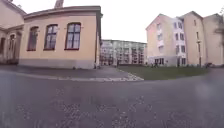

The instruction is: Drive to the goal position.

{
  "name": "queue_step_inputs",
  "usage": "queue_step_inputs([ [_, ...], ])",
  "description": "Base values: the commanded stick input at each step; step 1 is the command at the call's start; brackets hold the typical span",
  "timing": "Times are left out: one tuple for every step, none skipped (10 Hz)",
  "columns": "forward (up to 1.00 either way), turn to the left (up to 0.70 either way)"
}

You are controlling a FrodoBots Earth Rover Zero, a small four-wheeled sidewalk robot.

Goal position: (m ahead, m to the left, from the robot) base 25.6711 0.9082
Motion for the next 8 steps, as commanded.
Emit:
queue_step_inputs([
  [1.00,0.00],
  [1.00,0.00],
  [1.00,0.00],
  [1.00,0.00],
  [1.00,0.00],
  [1.00,0.00],
  [1.00,0.19],
  [1.00,0.25],
])
